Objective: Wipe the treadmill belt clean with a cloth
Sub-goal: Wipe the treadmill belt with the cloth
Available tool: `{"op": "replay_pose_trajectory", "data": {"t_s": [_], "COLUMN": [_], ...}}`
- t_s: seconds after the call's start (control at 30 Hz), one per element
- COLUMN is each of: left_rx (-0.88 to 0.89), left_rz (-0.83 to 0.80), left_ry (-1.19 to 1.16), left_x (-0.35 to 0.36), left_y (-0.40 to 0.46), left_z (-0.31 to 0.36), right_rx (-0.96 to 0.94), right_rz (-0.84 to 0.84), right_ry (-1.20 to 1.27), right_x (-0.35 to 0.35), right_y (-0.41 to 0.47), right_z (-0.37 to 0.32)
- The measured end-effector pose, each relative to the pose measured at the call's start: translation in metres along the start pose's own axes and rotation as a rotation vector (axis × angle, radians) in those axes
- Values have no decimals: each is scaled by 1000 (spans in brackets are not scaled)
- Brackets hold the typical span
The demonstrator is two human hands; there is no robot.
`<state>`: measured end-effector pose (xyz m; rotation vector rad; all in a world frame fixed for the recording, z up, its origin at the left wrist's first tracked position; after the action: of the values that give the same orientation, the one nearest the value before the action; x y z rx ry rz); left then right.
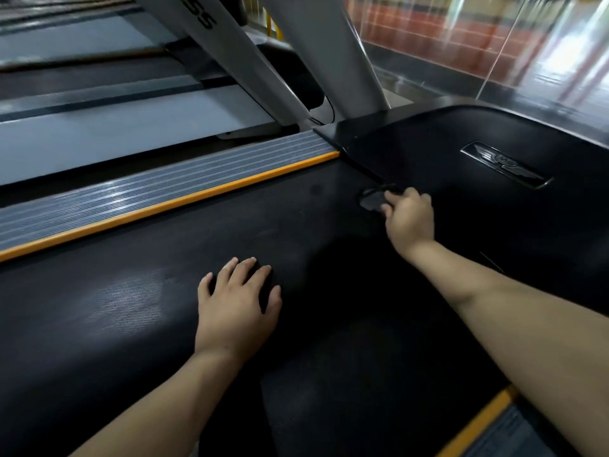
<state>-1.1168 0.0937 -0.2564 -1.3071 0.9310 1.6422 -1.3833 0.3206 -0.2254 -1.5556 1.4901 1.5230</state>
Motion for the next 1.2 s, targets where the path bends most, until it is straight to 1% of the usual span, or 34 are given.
{"op": "replay_pose_trajectory", "data": {"t_s": [0.07,0.1,0.17,0.23,0.3,0.33,0.4,0.43,0.5,0.57,0.63,0.7,0.77,0.83,0.87,0.9,0.93,0.97,1.03,1.07,1.13,1.2], "left_rx": [-1,0,3,8,4,3,1,-2,-5,0,-2,-3,-3,-7,-6,-6,-7,-7,-4,-1,4,8], "left_rz": [-7,-4,5,6,-6,-15,-9,-6,-4,-11,-15,-14,-12,-13,-15,-12,-9,-5,7,8,4,-1], "left_ry": [1,-5,-19,-17,-6,-3,1,0,-7,-11,-4,-4,-4,-1,2,4,5,4,-5,-9,-14,-15], "left_x": [0,0,0,0,0,1,0,0,0,0,1,1,0,-1,-1,-1,-1,-1,-1,-1,-1,-2], "left_y": [0,0,0,0,1,1,1,1,1,2,1,1,2,2,2,2,2,1,1,1,1,1], "left_z": [1,1,0,0,-1,-1,-1,-1,0,0,0,-1,-1,-1,0,0,0,0,0,0,0,1], "right_rx": [89,76,-99,-264,-405,-416,-334,-238,-99,2,14,-111,-242,-390,-417,-402,-323,-204,-24,29,71,-1], "right_rz": [-5,-13,-23,-119,-154,-138,-2,33,-10,-21,-32,-77,-161,-218,-207,-166,-103,-69,-93,-100,-64,-76], "right_ry": [12,30,9,10,67,34,-33,-55,-105,-89,-64,-66,30,80,30,-25,-43,-53,-86,-103,-98,-98], "right_x": [2,3,8,6,-5,-6,-7,-8,-7,-6,-4,4,7,0,-2,-5,-9,-14,-15,-13,-11,-5], "right_y": [-9,-17,-44,-78,-83,-75,-40,-20,-2,-7,-25,-54,-85,-91,-82,-66,-45,-26,-9,-10,-24,-45], "right_z": [-12,-28,-77,-118,-123,-109,-59,-28,9,6,-25,-75,-113,-119,-104,-82,-52,-20,19,23,2,-37]}}
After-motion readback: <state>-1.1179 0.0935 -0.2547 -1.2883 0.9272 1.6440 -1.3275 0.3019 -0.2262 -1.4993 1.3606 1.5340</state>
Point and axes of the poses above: each hand's wrist, its own y-axis towards the middle knuckle, its own x-axis out of the palm, z = x × y, the point moved 4 cm from there along y, towards the middle knuckle, and after that the axes turned 8 degrees about -z, right-handed, at the moved point
